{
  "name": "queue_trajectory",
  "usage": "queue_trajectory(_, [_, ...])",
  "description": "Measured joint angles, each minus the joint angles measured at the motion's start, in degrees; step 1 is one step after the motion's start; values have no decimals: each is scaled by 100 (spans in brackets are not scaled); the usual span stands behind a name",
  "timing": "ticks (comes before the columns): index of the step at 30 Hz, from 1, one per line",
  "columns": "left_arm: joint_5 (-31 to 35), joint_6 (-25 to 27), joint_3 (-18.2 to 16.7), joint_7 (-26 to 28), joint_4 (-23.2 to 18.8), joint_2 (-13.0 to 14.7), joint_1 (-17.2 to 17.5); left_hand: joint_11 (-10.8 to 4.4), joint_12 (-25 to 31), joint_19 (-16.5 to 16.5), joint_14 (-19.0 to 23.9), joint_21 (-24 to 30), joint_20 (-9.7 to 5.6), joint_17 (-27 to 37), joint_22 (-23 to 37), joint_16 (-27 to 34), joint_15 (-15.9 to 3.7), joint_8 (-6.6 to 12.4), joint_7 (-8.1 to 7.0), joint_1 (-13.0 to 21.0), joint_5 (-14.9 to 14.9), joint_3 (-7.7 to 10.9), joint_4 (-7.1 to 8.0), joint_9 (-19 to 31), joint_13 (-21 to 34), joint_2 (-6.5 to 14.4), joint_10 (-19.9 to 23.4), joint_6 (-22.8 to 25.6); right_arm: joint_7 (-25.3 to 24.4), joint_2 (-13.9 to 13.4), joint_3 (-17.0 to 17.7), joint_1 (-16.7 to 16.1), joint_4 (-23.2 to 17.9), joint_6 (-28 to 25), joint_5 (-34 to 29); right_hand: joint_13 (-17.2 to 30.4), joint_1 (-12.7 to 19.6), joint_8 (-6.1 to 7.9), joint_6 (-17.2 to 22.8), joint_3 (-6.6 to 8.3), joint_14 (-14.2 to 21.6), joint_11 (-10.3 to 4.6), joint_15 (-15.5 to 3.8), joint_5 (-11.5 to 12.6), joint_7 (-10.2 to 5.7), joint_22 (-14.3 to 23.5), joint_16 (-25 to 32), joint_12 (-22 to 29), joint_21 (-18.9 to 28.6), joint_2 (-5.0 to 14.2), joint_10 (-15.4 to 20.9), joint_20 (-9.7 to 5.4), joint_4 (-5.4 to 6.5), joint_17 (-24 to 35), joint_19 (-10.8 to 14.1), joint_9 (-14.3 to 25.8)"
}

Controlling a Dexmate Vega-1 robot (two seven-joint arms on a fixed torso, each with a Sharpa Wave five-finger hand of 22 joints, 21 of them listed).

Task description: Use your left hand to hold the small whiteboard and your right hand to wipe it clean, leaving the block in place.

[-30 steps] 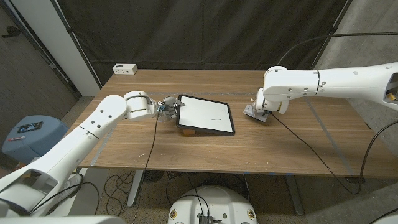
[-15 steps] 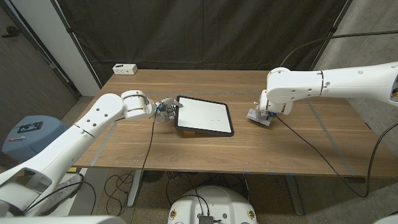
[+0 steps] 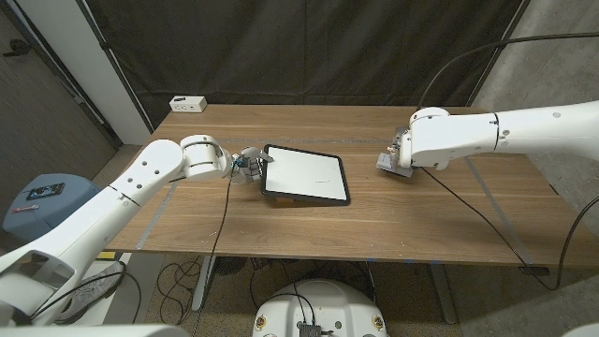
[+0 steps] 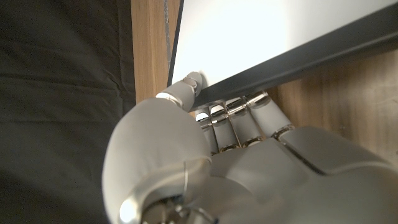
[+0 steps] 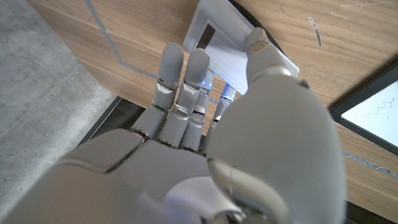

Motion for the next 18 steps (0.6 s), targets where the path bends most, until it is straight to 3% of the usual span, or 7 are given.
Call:
queue_trajectory(8, [-14,0,37,-19,61,10,-46,0,0,0,0,0,0,0,0,0,0,0,0,0,0,0,0,0,0,0,0,0,745,-177,115,-213,-156,71,-726,0,-7,23,0,0,1,0,1,-22,0,0,-17,-42,-23,7,77,33,0,21,-73,0])
queue_trajectory(18, [-20,35,63,-93,107,22,-87,0,0,0,0,0,0,0,-1,0,0,0,0,0,0,0,0,0,0,0,0,0,1715,-639,594,-829,-437,325,-1344,0,-13,24,0,0,-42,-11,-1,-56,0,28,-17,-41,-23,13,88,31,0,28,-92,0])
